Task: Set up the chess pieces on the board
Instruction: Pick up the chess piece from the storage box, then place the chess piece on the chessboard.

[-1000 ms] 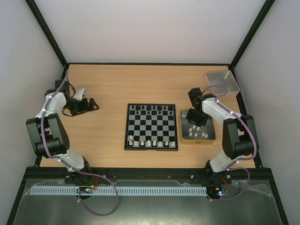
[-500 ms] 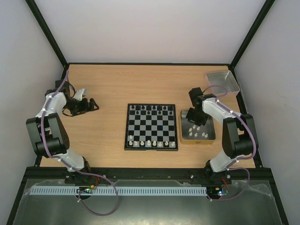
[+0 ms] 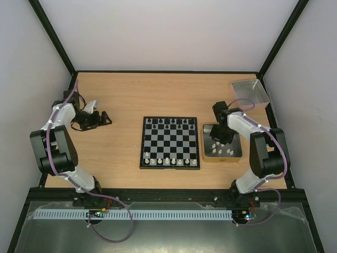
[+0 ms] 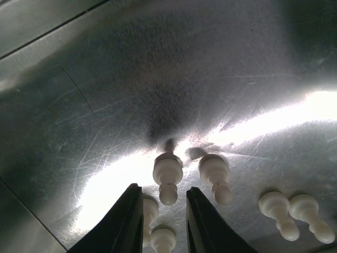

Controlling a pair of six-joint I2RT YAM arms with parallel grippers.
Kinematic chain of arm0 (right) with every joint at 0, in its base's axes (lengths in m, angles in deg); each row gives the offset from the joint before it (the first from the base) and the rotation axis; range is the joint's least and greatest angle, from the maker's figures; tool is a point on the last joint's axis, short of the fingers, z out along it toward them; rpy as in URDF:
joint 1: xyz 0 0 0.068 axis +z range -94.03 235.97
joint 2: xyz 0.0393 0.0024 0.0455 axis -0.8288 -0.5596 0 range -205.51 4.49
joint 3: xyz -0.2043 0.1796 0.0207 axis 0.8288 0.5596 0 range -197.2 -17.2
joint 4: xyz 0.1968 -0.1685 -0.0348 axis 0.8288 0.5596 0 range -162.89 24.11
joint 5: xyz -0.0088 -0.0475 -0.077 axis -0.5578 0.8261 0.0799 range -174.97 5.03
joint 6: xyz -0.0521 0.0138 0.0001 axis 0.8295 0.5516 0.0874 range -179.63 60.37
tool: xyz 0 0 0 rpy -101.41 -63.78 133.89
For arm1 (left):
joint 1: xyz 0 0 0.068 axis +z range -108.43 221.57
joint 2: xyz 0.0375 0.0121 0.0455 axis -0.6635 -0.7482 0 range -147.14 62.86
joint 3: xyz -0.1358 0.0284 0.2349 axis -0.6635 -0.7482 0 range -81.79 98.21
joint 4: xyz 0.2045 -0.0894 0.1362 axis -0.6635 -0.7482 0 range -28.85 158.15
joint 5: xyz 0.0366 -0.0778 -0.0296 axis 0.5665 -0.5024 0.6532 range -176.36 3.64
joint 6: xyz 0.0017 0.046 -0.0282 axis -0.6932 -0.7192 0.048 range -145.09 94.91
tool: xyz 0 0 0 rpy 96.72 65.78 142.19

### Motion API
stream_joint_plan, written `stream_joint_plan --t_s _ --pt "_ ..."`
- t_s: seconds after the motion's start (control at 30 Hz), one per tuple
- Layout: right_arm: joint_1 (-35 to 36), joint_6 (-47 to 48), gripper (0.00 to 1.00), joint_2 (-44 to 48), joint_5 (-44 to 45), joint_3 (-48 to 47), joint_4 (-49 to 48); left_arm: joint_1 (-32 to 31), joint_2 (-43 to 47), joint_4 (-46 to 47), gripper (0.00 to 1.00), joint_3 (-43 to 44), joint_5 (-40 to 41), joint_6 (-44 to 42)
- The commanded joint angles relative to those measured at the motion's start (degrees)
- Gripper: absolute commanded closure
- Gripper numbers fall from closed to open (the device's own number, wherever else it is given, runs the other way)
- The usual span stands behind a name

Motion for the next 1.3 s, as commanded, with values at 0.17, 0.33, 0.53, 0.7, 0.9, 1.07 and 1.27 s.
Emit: stream_joint_plan --t_s 0.17,0.33,0.53,0.7,0.9,1.07,1.27 --pt "-0.56 0.96 0.87 -0.81 1.3 -0.09 -0.39 -0.52 -0.68 -0.65 0.01 0.57 0.53 0.2" --pt "-0.56 1.05 0.9 -1.65 1.37 -0.31 -0.66 -0.54 -0.61 -0.57 0.01 0.45 0.52 0.2" --pt "-0.63 1.35 0.93 -2.78 1.83 -0.75 -0.8 -0.52 -0.62 -0.39 0.01 0.27 0.55 0.2" --pt "-0.62 1.1 0.98 -1.32 4.0 -2.53 1.43 -0.52 -0.54 -0.31 0.01 0.2 0.37 0.2" --pt "2.32 0.84 0.98 2.88 6.75 -7.25 6.59 -0.54 -0.9 -0.22 0.01 0.37 -0.08 0.2" --pt "15.85 -3.1 0.98 1.64 9.43 -17.0 12.82 -0.54 -1.51 -0.35 0.01 0.89 -0.58 0.11" --pt "31.49 -6.97 0.98 -4.98 5.85 -26.35 14.14 -0.61 -1.23 -0.22 0.01 0.74 -0.75 0.11"
